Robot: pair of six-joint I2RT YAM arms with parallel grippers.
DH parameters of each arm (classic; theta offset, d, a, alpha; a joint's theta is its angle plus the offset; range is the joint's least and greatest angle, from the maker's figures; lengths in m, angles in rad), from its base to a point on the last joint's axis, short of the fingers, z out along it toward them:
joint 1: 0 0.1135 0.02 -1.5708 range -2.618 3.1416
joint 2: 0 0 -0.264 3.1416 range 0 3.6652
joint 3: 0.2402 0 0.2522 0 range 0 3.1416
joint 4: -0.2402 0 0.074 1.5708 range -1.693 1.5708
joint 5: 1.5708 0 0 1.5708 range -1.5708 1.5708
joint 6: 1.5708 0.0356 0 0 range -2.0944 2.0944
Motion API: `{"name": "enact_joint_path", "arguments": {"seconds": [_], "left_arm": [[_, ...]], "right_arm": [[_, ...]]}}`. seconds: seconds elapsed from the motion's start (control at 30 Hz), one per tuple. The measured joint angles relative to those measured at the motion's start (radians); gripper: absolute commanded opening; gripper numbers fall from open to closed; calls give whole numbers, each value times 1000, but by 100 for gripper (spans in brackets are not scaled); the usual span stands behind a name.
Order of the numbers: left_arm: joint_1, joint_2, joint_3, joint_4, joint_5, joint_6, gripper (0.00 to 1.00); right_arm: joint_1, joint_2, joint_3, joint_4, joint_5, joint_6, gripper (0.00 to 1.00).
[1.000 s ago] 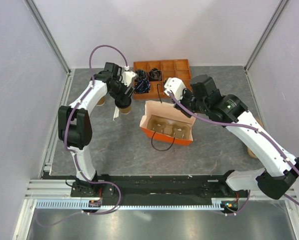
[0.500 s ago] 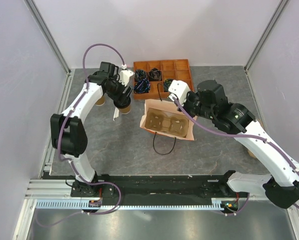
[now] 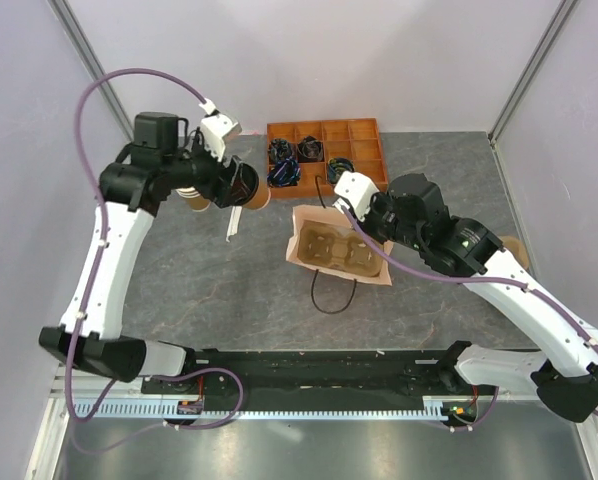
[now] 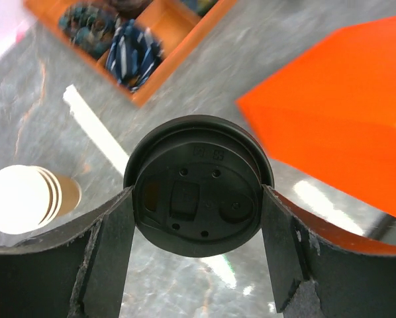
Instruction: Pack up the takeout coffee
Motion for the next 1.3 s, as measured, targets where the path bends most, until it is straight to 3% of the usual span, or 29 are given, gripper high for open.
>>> {"name": "enact_joint_path", "arguments": {"seconds": [0.23, 0.5, 0.83, 1.07, 1.3], "left_arm": [[-55, -86, 228, -129, 166, -43, 39], [-318, -141, 290, -188, 201, -52, 39], [-510, -168, 51, -58, 79, -102, 37], [-574, -164, -68, 85, -61, -151, 34], [-644, -166, -279, 203, -195, -154, 33]], "right_arm": [[20, 8, 2, 0, 55, 31, 0], [27, 57, 50, -32, 83, 114, 0], [68, 89, 122, -56, 129, 253, 0], [139, 89, 123, -62, 183, 307, 0], [156, 89, 123, -62, 194, 354, 0]]}}
